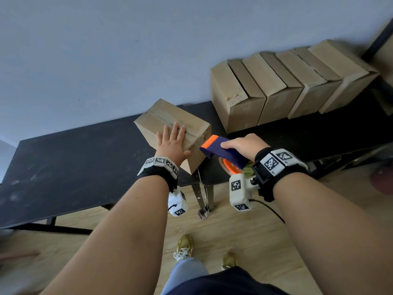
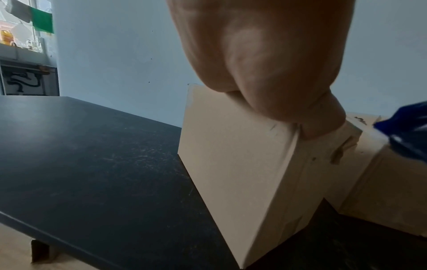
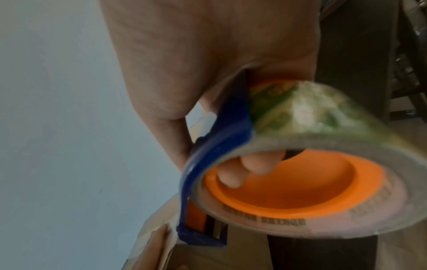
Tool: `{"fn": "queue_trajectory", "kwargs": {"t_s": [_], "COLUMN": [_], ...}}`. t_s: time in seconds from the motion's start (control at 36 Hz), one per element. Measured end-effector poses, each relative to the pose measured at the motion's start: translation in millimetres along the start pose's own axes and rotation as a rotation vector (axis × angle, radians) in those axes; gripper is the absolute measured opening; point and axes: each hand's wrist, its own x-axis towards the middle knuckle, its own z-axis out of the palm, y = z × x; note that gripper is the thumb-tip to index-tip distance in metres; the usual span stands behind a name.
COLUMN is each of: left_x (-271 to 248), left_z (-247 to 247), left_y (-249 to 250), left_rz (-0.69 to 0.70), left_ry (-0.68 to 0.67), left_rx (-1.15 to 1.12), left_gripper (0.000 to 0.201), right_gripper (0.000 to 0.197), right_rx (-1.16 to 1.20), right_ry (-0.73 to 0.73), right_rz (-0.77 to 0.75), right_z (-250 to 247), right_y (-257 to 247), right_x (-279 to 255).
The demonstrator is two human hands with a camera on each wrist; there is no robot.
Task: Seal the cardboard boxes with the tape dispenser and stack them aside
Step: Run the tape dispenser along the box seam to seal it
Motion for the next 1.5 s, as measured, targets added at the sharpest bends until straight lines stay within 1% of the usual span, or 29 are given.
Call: {"fn": "queue_trajectory", "kwargs": {"t_s": [0.11, 0.31, 0.42, 0.5, 0.58, 0.64, 0.72, 0.86, 0.97, 1.14, 1.31, 1.44, 1.5], "left_x": [0.2, -1.5, -1.4, 2.6, 8.7, 12.3, 15.2, 14.9, 15.6, 16.4, 15.8, 17.4, 17.5], "left_z": [0.7, -0.3, -3.0, -12.0, -13.4, -10.3, -6.0, -2.9, -2.5, -2.1, -2.5, -2.7, -3.3], "left_y": [0.9, 0.6, 0.1, 5.7, 12.9, 17.0, 20.2, 24.8, 30.1, 32.7, 27.2, 25.9, 28.3], "left_rz": [0.002, 0.014, -0.013, -0.062, -0.067, -0.029, 0.002, -0.018, -0.031, -0.046, -0.042, -0.056, -0.058], "left_ry": [0.000, 0.021, 0.009, -0.007, 0.041, 0.051, 0.017, 0.011, 0.004, 0.002, -0.012, -0.010, -0.001], "left_rx": [0.008, -0.034, -0.145, -0.267, -0.305, -0.282, -0.214, -0.158, -0.134, -0.116, -0.136, -0.126, -0.122], "left_gripper": [0.083, 0.084, 0.086, 0.075, 0.073, 0.071, 0.064, 0.060, 0.060, 0.059, 0.059, 0.059, 0.059], "right_gripper": [0.038, 0.042, 0.046, 0.049, 0.053, 0.054, 0.055, 0.054, 0.058, 0.061, 0.057, 0.055, 0.054], "right_rx": [-0.032, -0.014, 0.000, -0.002, -0.010, -0.019, -0.022, 0.000, 0.056, 0.058, 0.064, 0.043, 0.041], "right_ry": [0.019, 0.027, 0.033, 0.041, 0.032, 0.024, 0.014, -0.011, -0.039, -0.047, -0.069, -0.082, -0.064], "right_rz": [0.004, 0.018, 0.015, 0.016, 0.018, 0.017, 0.019, 0.029, 0.061, 0.074, 0.048, 0.086, 0.075], "right_z": [12.7, 26.0, 28.0, 28.8, 28.1, 27.0, 26.3, 28.1, 22.0, 11.5, 6.1, 0.0, -2.4], "right_y": [1.8, 2.7, 3.9, 4.6, 4.5, 5.0, 7.8, 16.1, 24.9, 32.0, 31.0, 53.2, 54.2], "right_x": [10.0, 20.0, 24.3, 26.6, 28.4, 29.2, 29.6, 28.8, 28.0, 23.6, 18.9, 16.4, 17.5]}}
